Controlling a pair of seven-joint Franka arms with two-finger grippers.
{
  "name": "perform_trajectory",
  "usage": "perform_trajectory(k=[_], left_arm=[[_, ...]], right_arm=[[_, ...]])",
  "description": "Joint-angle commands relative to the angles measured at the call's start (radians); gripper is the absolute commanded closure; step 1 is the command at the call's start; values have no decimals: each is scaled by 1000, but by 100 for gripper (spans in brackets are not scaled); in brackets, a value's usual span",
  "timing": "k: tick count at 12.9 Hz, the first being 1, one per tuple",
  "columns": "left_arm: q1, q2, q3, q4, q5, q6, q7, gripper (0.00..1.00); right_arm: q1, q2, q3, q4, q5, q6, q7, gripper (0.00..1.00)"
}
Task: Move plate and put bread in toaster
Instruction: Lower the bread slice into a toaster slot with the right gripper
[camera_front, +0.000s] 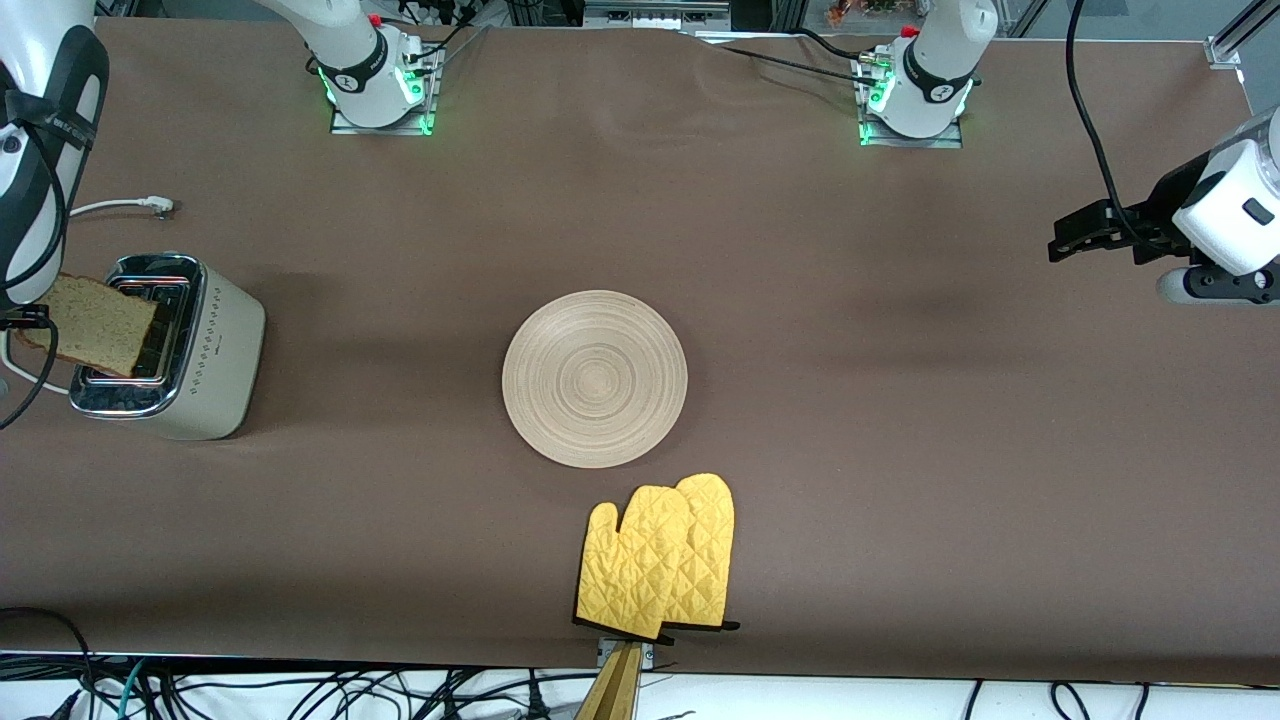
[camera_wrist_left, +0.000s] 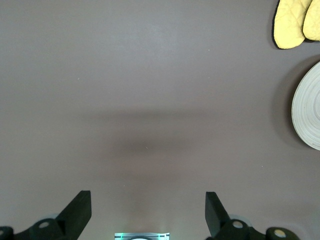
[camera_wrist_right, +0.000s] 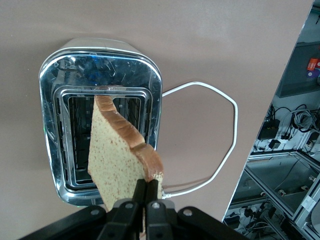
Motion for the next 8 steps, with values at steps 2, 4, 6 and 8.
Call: perform_trajectory(k=[2,4,6,8], left_arm=[[-5,9,0,24,38,-5,-3,0],[-5,9,0,24,38,-5,-3,0],[-5,9,0,24,39,-5,-3,0],[-7,9,0,24,39,-5,-3,0]], right_arm=[[5,9,6,17,15,-6,-3,100],[5,7,6,17,12,-12,-14,100],[-1,1,1,18,3,-14,-40,100],[-29,1,-10,21,5,-8,-89,100]])
